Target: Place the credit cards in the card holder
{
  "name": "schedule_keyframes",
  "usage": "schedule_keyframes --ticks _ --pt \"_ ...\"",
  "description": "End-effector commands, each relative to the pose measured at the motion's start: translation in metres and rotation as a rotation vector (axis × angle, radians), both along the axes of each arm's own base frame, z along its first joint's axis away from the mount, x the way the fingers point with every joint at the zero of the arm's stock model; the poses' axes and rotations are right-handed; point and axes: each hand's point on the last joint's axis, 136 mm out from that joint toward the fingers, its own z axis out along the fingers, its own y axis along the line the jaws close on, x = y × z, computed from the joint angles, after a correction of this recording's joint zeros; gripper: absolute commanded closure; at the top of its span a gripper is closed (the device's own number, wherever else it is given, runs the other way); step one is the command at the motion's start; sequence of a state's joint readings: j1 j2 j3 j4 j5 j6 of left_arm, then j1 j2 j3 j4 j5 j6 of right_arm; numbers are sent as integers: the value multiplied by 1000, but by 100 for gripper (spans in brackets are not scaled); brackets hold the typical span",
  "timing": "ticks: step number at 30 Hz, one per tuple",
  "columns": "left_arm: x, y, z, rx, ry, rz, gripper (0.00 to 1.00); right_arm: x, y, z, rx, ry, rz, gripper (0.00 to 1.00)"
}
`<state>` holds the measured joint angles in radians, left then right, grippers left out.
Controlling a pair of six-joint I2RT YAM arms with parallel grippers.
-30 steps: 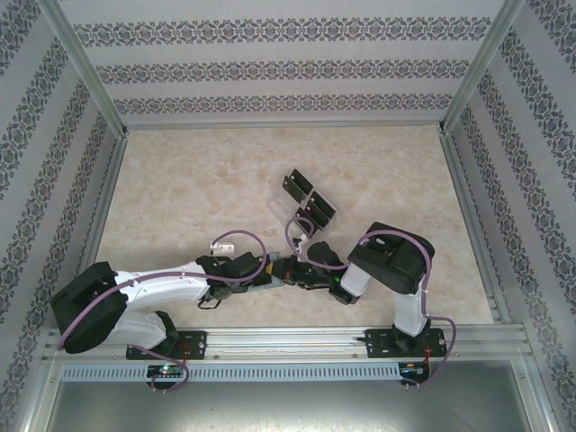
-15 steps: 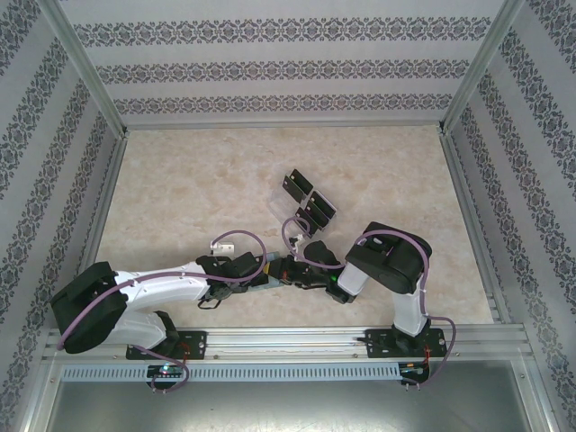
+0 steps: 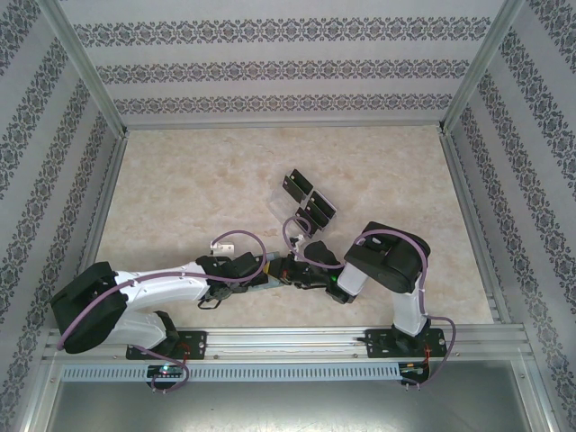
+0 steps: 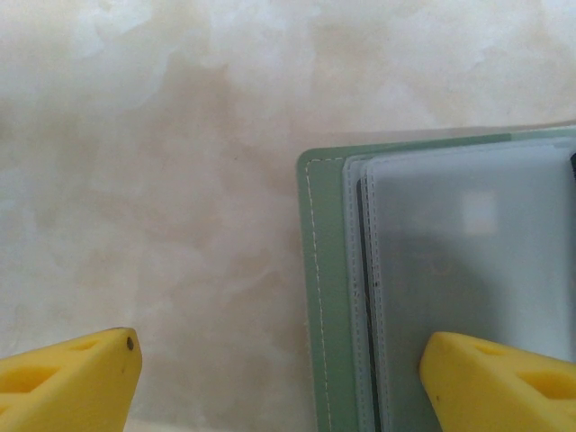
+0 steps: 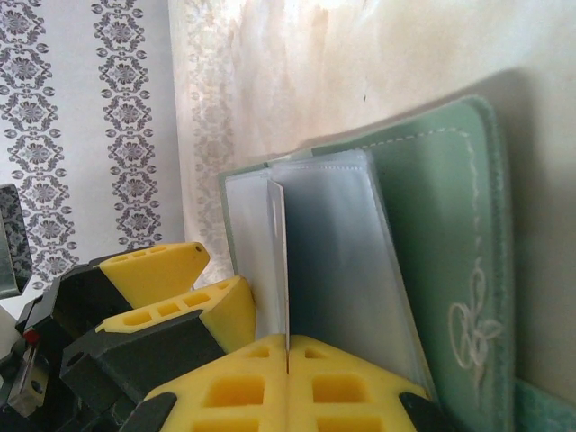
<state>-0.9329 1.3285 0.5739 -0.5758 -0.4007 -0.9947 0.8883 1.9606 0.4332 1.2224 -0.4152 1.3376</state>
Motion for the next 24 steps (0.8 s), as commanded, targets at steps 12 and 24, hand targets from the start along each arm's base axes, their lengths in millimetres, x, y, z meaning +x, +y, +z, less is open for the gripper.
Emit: schedule_keyframes --ticks 12,24 --pt "-33 31 -27 107 159 8 16 -17 1 -40 -134 97 32 100" --pt "-33 29 -27 96 157 11 16 -15 -2 -20 -178 38 69 77"
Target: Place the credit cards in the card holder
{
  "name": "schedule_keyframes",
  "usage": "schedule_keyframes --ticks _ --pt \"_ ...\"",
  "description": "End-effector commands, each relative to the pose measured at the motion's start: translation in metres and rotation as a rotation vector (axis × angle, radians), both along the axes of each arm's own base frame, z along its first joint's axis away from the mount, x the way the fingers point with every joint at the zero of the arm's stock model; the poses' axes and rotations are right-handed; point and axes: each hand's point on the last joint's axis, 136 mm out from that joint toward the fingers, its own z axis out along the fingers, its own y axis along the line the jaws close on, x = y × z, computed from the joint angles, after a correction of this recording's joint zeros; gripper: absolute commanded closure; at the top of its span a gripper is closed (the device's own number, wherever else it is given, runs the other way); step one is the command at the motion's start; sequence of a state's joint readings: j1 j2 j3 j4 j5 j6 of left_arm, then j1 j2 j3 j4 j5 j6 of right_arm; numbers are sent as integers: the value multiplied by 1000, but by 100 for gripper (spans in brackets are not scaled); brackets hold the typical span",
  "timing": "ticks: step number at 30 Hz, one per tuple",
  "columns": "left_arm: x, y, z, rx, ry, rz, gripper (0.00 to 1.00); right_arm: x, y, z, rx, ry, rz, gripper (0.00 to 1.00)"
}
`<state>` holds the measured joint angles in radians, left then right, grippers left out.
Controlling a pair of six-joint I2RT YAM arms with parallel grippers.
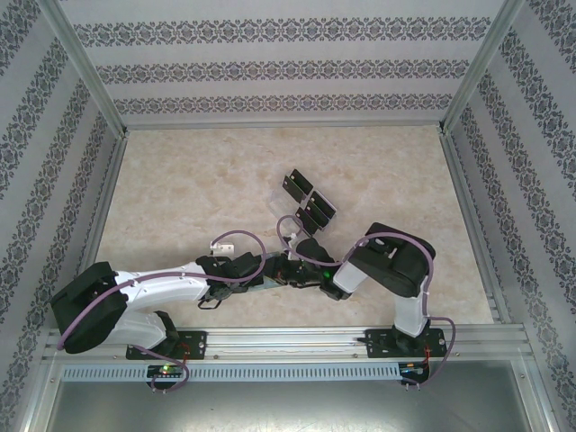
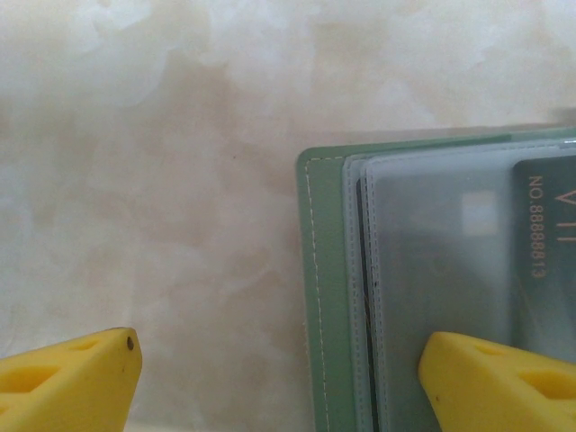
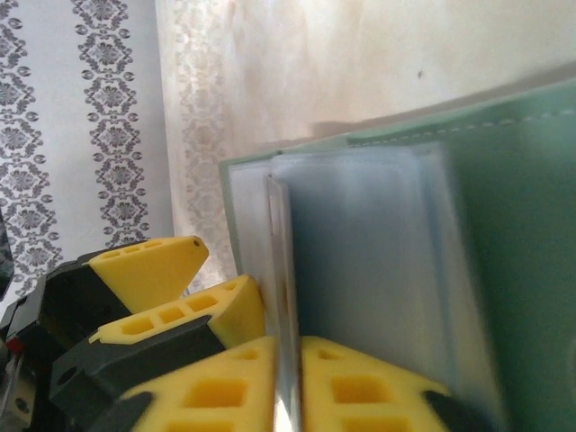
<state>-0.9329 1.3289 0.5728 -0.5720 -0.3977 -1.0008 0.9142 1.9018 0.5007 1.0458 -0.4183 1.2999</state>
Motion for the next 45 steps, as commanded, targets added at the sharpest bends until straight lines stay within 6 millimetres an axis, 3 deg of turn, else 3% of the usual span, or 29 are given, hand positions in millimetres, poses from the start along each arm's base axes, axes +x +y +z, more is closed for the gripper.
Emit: schedule_keyframes --ticks 1,11,19,25,32,45 --pt "-32 30 -26 101 156 5 16 -11 -17 -25 -139 34 24 75" --pt "-24 20 -8 37 100 12 15 -12 -31 -23 -238 21 42 65" --pt "-8 19 14 -23 35 37 14 -13 -51 -33 -340 44 40 64" --pt "2 23 17 -72 20 61 14 -12 -57 -23 -430 0 83 64" --pt "3 24 12 -82 33 58 14 -8 -51 -7 -492 -60 152 64" --pt "-4 27 -4 -82 65 60 15 -15 -31 -8 -510 -71 233 65"
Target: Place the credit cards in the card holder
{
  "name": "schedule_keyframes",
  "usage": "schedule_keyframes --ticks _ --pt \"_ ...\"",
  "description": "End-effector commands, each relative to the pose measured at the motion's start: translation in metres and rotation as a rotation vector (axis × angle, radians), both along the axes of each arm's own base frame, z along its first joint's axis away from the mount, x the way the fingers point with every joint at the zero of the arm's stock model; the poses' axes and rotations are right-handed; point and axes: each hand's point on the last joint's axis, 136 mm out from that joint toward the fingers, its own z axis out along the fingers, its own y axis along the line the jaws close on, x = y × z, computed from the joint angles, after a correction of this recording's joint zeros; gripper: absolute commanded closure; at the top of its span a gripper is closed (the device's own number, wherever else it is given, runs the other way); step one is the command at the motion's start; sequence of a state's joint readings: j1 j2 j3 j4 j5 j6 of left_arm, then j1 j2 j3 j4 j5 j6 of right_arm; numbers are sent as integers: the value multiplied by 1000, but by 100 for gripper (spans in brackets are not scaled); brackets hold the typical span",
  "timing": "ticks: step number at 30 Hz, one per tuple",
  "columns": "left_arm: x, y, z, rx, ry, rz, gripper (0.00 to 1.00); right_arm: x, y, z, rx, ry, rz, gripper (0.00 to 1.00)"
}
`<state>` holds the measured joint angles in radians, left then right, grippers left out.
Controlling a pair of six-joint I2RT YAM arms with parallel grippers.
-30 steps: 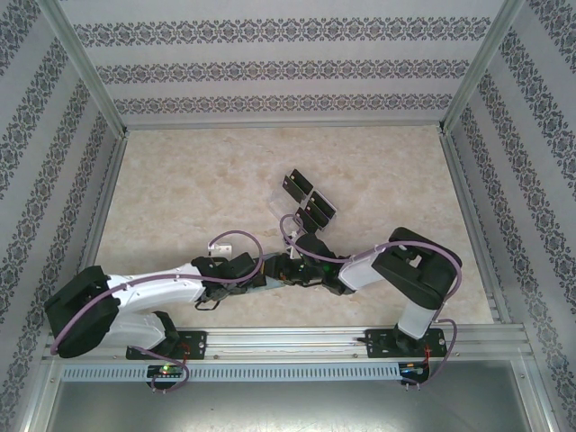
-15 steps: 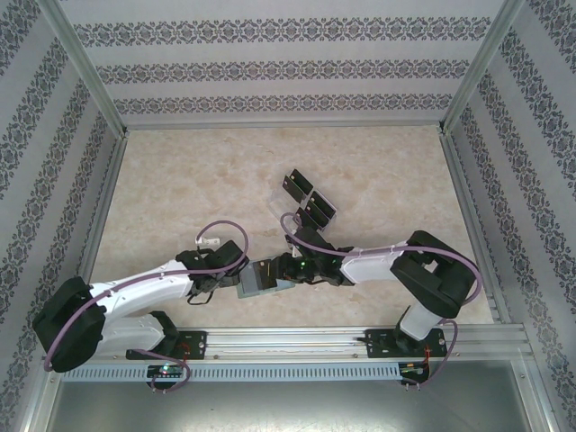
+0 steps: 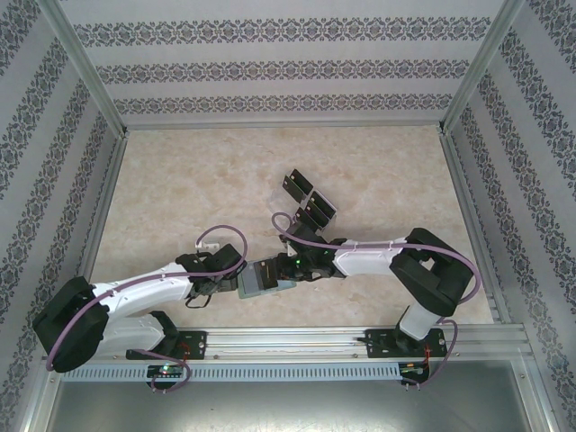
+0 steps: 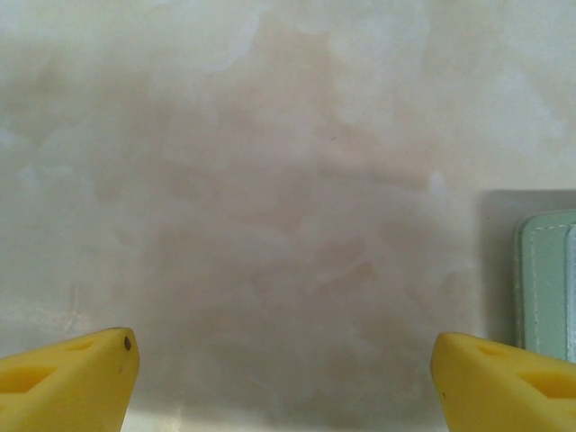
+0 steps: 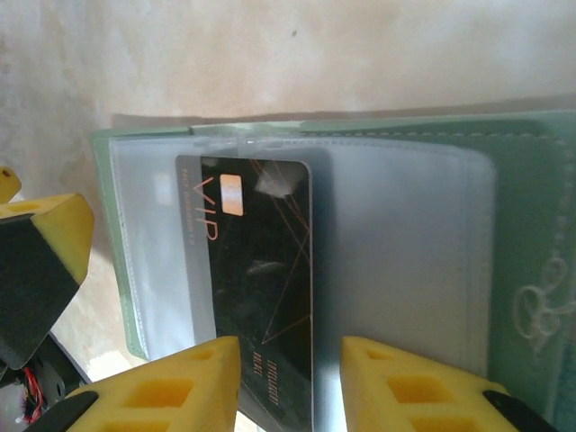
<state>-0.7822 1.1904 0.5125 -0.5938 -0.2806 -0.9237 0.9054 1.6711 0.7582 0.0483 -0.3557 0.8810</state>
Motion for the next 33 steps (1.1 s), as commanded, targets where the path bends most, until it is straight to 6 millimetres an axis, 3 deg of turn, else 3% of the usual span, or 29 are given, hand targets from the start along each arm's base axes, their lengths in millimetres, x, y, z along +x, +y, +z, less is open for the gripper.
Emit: schedule_keyframes --ticks 1,15,33 --pt "0 2 -5 3 8 -1 15 -5 5 -3 -33 -8 48 65" --pt "-2 0 -14 -4 22 -4 15 -8 10 -2 -137 -54 117 63" --pt "-3 -2 -17 -22 26 -4 15 -10 36 1 -166 -76 184 62"
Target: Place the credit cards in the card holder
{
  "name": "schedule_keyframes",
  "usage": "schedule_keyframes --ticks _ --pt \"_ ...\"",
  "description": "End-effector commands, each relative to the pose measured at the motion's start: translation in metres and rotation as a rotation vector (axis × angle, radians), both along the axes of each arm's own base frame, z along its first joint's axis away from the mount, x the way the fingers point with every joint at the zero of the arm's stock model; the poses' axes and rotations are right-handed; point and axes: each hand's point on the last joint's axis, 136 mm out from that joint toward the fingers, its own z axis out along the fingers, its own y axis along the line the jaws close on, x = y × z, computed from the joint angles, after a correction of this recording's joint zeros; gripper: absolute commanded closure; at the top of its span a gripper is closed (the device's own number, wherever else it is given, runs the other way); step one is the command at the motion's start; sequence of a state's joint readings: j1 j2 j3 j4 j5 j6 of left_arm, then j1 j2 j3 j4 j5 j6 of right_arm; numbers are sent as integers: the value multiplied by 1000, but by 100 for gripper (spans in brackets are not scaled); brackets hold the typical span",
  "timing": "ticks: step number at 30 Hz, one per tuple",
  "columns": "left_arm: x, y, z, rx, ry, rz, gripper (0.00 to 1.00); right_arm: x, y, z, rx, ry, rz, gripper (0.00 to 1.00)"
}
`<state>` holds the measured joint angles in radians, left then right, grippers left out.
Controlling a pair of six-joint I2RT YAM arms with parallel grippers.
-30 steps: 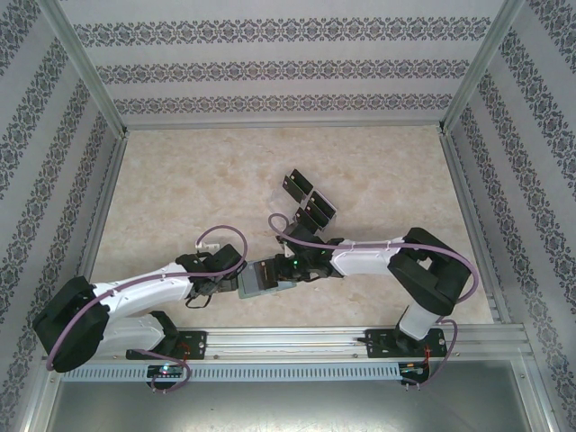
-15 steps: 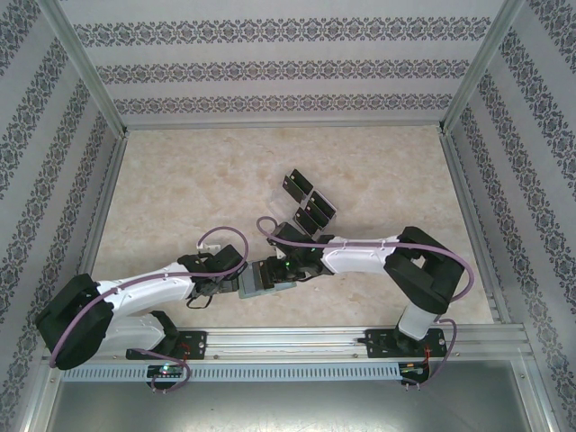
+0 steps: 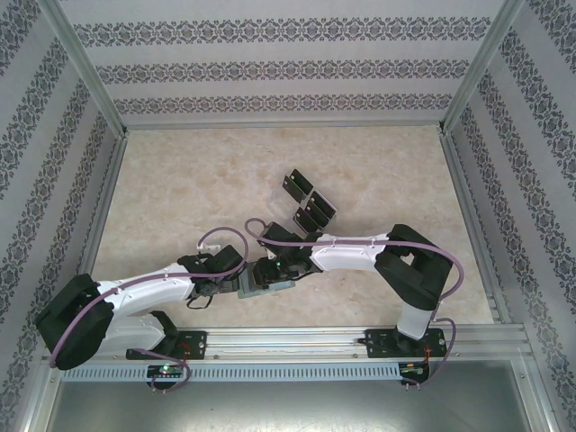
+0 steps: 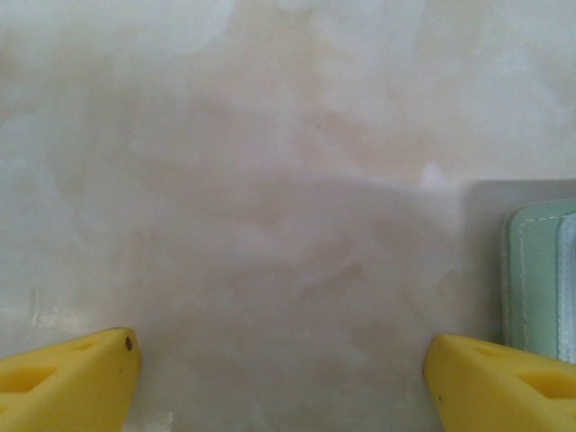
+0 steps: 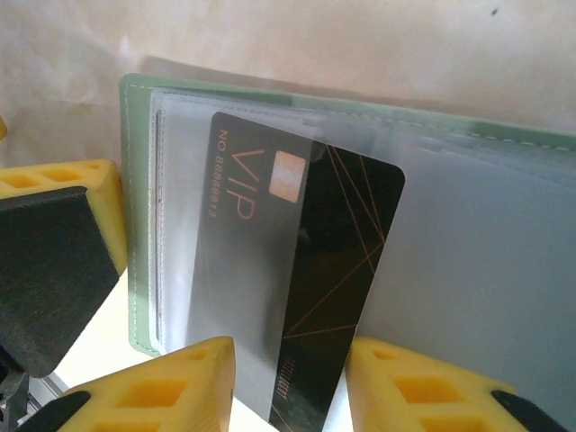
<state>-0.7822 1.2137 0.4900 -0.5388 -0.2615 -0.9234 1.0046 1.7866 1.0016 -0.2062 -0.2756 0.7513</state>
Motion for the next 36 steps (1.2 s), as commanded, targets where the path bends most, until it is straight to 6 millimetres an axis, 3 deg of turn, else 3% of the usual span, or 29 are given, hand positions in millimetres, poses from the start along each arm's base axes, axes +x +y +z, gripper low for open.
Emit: schedule_keyframes --ticks 1,15,26,36 --pt "-2 2 -8 -5 17 1 15 -1 5 -1 -18 -17 24 62" --pt "-3 2 -10 -7 20 2 15 -3 20 3 9 -20 56 62" --pt "-4 2 -10 -8 24 3 15 12 4 6 -64 -80 16 61" --pt "-4 2 -11 -10 24 3 15 15 8 5 -60 -79 19 61"
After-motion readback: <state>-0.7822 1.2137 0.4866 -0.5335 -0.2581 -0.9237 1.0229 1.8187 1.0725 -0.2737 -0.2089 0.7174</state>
